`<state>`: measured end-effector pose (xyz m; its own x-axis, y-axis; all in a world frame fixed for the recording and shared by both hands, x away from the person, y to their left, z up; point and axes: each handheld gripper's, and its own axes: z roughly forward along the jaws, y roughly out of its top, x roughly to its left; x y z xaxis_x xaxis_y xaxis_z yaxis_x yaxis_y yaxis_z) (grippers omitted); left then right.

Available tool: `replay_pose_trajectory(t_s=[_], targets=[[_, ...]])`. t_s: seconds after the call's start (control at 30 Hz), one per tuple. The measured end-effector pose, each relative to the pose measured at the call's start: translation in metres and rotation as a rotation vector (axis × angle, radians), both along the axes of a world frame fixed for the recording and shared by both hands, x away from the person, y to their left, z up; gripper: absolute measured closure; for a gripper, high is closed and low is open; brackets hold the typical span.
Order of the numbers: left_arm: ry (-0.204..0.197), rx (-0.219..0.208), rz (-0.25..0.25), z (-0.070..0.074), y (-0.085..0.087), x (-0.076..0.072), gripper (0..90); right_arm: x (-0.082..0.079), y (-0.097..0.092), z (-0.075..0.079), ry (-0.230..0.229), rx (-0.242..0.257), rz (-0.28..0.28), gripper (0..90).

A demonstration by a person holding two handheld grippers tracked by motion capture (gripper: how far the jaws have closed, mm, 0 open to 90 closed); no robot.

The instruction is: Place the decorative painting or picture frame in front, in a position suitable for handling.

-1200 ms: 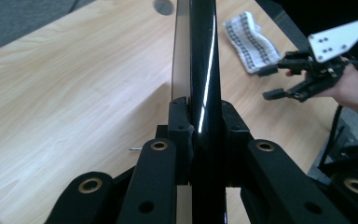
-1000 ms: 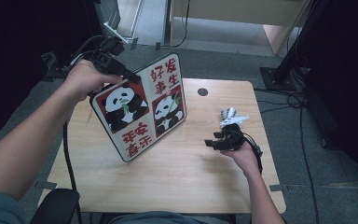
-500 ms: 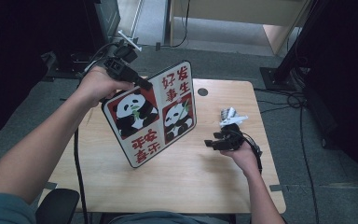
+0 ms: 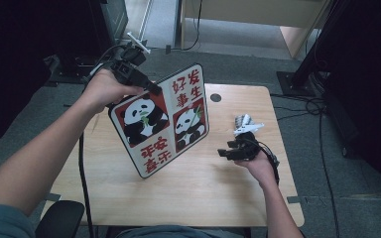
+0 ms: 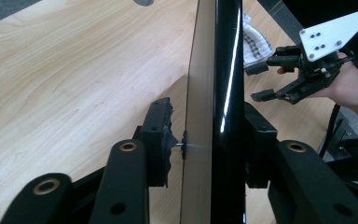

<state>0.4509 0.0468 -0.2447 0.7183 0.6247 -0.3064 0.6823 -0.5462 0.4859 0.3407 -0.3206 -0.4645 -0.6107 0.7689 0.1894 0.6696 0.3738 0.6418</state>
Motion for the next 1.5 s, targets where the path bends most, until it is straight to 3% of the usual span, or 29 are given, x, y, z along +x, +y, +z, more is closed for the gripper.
replay_pose_trajectory(t_s=[0.13,0.47,0.5,0.57,0.6,0.7,0.73,1.03,1.27,1.5], targets=[[0.001,0.012,0.015,-0.002,0.001,0.003,50.4,0.000,0.001,0.000,0.005,0.002,-0.001,40.9],[-0.022,0.031,0.016,-0.002,0.002,0.004,46.3,0.000,0.004,-0.003,0.014,-0.011,0.018,40.7],[-0.025,0.037,0.016,-0.002,0.002,0.004,45.4,0.000,0.004,-0.002,0.014,-0.010,0.018,40.7],[-0.034,0.088,-0.004,-0.003,-0.003,0.003,37.3,0.000,0.004,-0.002,0.013,-0.008,0.017,40.7],[-0.035,0.089,-0.013,-0.003,-0.003,0.003,36.3,0.000,0.004,-0.002,0.014,-0.006,0.015,40.7],[-0.035,0.057,-0.007,-0.002,-0.002,0.003,35.9,0.000,0.003,-0.002,0.015,-0.004,0.012,40.7],[-0.024,0.025,-0.012,-0.002,-0.001,0.003,35.8,0.000,0.003,-0.002,0.010,-0.006,0.015,40.7],[-0.039,-0.041,-0.014,0.005,0.004,0.001,34.5,0.000,0.002,-0.001,0.015,0.002,0.016,40.8],[-0.077,-0.084,-0.003,0.022,0.015,0.002,36.4,0.000,0.002,-0.001,0.012,0.005,0.016,40.8],[-0.085,-0.091,0.020,0.029,0.032,0.005,37.6,0.000,0.001,0.000,0.008,0.013,0.013,40.8]])
